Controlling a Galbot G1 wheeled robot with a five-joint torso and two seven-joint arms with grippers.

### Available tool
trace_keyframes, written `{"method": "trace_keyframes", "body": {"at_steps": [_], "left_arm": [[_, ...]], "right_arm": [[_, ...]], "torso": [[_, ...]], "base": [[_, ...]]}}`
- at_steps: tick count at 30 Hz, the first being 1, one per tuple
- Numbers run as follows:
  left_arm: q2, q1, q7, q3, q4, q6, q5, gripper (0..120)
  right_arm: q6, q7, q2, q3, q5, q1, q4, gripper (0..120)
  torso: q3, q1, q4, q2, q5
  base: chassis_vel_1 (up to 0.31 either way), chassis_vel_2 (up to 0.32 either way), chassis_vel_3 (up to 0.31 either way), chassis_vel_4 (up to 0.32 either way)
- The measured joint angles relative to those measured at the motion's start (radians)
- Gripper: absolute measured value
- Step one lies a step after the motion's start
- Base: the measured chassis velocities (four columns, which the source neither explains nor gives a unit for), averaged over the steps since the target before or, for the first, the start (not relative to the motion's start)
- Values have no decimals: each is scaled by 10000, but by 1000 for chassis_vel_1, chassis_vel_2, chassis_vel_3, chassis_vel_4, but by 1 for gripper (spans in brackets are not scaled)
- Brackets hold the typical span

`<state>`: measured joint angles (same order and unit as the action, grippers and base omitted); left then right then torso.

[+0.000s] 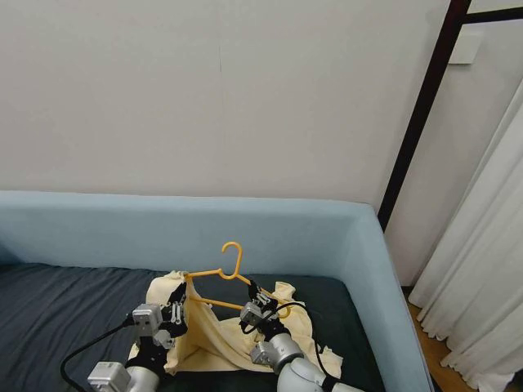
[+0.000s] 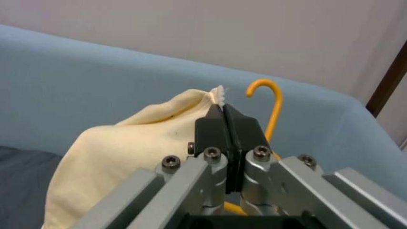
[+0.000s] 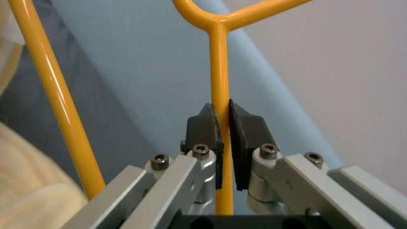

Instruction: Pick up the clothes from the sofa and hang them on the clothes hanger.

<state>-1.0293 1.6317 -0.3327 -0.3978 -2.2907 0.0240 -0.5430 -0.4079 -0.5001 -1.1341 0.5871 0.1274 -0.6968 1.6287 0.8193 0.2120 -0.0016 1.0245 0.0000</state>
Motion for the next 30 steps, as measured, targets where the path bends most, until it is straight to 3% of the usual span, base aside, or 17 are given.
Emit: {"method": "trace_keyframes", "body": {"at_steps": [6,13,17,27,30], "left_arm": [[80,361,15,0,305,115,438,0],[128,457,-83,-147,348,144,513,0],[226,334,-142,-556,80,161,376,0],[488,-7,-84,-931,-698,159,162,0],[474,-52,39,-873,-768,206,171,0]], "right_arm": [[169,-349,-43,-22,-2179,-102,644,4],[598,-419,27,-324,-2496,-219,999,4],[428,-337,213,-601,-1076,-294,761,4],[1631,275,189,-1247,3380,-486,-835,4],[1725,314,76,-1183,3806,-503,-1096,4]], "torso": [[0,0,2,0,-1],[0,0,1,0,-1],[0,-1,0,0,0],[0,0,0,0,0],[0,0,0,0,-1]], "base": [[0,0,0,0],[0,0,0,0],[0,0,0,0],[0,0,0,0],[0,0,0,0]]}}
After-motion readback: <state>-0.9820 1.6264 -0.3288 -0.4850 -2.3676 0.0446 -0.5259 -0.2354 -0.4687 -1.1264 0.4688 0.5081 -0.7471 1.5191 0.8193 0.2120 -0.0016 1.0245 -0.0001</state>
